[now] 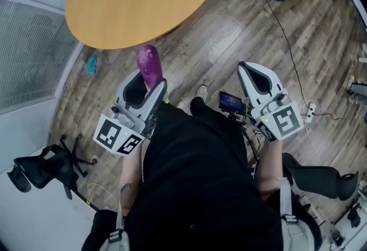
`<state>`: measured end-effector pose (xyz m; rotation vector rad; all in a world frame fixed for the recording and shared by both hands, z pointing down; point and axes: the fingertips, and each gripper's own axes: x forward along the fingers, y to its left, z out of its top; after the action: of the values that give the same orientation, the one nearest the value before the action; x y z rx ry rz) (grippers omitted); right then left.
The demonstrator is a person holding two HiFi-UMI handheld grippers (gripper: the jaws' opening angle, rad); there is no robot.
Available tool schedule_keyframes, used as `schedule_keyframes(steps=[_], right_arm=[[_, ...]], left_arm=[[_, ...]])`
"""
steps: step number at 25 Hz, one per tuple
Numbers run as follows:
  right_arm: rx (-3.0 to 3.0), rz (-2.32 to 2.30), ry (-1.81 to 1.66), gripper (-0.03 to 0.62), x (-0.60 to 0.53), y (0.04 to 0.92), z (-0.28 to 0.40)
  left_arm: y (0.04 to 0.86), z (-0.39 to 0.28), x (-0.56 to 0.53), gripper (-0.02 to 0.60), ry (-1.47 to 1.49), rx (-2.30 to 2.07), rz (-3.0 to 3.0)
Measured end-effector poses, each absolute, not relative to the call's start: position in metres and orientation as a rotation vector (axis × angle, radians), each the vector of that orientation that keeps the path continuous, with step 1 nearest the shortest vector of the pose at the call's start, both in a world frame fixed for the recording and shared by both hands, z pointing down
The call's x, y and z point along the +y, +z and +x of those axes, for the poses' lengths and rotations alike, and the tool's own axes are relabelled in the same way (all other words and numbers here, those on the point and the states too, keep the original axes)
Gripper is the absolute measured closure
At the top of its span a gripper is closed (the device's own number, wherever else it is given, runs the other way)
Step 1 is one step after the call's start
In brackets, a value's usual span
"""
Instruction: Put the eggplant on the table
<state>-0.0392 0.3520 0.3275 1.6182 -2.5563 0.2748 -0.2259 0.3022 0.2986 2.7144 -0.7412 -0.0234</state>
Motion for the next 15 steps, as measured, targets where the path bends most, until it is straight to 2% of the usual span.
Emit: schedule_keyframes(steps=[15], right_arm=[[-2.457,1.720,0.408,0.576,0.333,0.347,-0.012]], left_arm=[[0.324,-0.205,0.265,0.371,0.177,-0.698,2.707]])
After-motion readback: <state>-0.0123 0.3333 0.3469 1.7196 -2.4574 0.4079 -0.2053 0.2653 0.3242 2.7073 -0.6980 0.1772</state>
